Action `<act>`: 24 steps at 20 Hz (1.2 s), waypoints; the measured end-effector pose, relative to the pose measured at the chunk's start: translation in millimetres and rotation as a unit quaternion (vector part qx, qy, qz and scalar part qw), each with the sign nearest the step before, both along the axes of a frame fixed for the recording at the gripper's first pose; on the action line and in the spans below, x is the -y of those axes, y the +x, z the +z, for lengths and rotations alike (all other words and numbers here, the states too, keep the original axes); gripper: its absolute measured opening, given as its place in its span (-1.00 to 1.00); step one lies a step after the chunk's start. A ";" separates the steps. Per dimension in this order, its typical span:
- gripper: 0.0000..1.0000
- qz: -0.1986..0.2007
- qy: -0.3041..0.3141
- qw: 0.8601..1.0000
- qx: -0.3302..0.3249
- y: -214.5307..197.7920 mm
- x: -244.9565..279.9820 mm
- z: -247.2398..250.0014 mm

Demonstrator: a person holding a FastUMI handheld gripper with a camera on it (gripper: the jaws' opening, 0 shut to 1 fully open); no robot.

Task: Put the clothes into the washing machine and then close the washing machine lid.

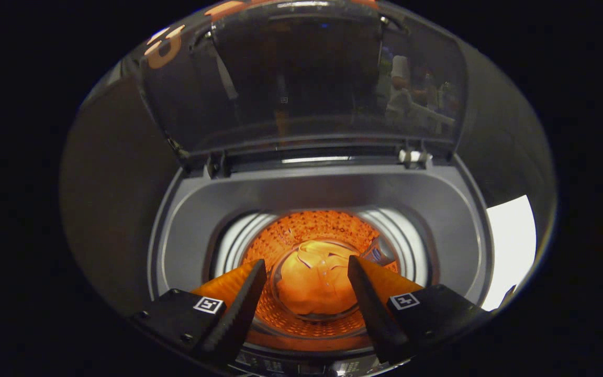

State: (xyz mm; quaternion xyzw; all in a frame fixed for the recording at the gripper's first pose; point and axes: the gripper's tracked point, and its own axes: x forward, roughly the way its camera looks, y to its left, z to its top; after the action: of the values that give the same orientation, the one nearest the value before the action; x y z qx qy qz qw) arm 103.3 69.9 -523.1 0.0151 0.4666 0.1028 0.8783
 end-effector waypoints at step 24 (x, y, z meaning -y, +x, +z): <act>0.98 -0.013 0.055 0.958 0.281 144.1 -5.7 319.8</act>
State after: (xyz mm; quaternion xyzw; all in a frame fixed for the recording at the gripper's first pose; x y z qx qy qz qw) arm 247.4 75.6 -203.3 0.0401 0.1944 0.1171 0.9731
